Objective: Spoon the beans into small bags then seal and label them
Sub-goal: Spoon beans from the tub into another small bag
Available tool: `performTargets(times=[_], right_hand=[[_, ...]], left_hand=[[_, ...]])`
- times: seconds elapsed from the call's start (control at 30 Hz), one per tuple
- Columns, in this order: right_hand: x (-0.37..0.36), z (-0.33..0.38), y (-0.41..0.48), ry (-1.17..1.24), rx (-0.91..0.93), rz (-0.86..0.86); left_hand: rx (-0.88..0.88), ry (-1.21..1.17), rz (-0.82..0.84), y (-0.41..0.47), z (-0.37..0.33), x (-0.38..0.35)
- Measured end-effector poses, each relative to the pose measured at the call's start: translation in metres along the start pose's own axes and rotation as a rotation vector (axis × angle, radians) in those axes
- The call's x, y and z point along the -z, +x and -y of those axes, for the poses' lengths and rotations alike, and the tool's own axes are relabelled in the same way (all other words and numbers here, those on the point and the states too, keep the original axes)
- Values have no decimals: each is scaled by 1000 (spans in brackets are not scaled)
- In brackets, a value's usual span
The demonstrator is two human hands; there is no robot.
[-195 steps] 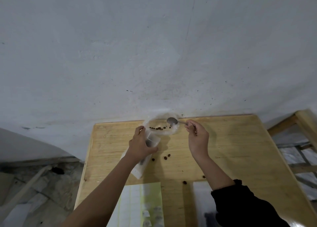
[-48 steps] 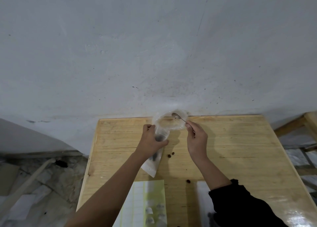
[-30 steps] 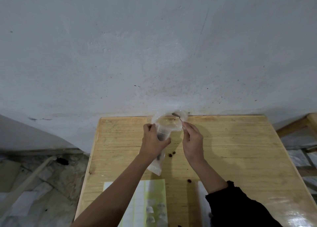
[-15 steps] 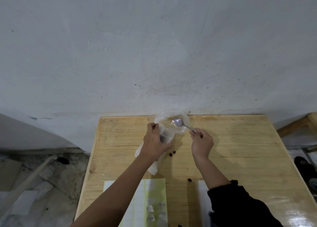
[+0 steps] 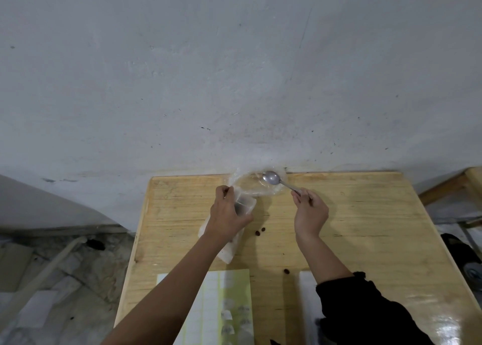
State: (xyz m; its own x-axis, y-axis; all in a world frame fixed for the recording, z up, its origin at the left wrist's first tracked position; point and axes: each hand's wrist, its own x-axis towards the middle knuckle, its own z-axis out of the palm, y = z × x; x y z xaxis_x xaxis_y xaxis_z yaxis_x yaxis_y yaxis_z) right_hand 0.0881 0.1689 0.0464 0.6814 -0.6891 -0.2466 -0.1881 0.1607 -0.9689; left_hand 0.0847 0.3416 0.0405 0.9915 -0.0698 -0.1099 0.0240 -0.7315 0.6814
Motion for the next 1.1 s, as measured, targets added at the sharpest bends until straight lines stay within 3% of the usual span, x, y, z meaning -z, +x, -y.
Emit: performTargets(times=[0.4, 0.63, 0.9, 1.1], right_hand=[[0, -4, -5, -179, 279, 78], [4, -7, -1, -291, 275, 98], [3, -7, 8, -167, 31, 16], [5, -6, 11, 74, -294, -69]], left_hand=[[-41, -8, -22, -3, -2, 3], [-79, 23, 16, -3, -4, 2], [-212, 99, 29, 1, -4, 2], [-211, 116, 28, 2, -1, 3]])
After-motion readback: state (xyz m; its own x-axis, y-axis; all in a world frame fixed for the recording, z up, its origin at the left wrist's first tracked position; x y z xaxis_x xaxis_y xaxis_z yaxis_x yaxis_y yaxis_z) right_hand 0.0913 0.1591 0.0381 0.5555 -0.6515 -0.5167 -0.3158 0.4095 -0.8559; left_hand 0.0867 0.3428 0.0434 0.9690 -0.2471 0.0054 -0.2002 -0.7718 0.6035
